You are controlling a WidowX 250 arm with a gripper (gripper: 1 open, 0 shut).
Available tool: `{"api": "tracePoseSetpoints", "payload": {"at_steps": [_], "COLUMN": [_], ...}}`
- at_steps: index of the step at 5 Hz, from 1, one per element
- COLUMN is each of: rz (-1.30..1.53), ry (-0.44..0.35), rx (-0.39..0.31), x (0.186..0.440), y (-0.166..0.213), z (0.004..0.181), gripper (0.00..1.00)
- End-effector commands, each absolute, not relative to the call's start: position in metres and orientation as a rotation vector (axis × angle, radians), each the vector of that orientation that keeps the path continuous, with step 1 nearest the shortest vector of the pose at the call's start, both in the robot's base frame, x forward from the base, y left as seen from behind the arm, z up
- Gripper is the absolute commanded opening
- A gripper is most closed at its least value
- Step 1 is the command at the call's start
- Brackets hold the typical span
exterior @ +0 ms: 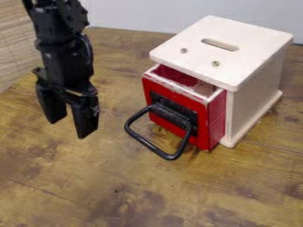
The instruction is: Close the drawer
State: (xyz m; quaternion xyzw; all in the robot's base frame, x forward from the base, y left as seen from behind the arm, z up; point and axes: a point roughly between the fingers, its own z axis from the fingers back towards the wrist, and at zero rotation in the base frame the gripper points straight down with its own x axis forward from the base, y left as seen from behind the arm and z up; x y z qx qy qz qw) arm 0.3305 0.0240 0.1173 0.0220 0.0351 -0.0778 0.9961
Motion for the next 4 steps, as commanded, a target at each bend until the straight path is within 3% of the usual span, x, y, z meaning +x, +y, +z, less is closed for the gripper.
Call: {"api": "tracePoseSetpoints", "payload": {"at_steps": [1,4], "rz": [-0.125,-0.211], "ry": [0.004,-0.01], "rx": [0.037,0.032], "x": [0.343,0.347], "y": [0.019,0.004], "z": [0.142,0.159], "gripper": [1.0,1.0]}}
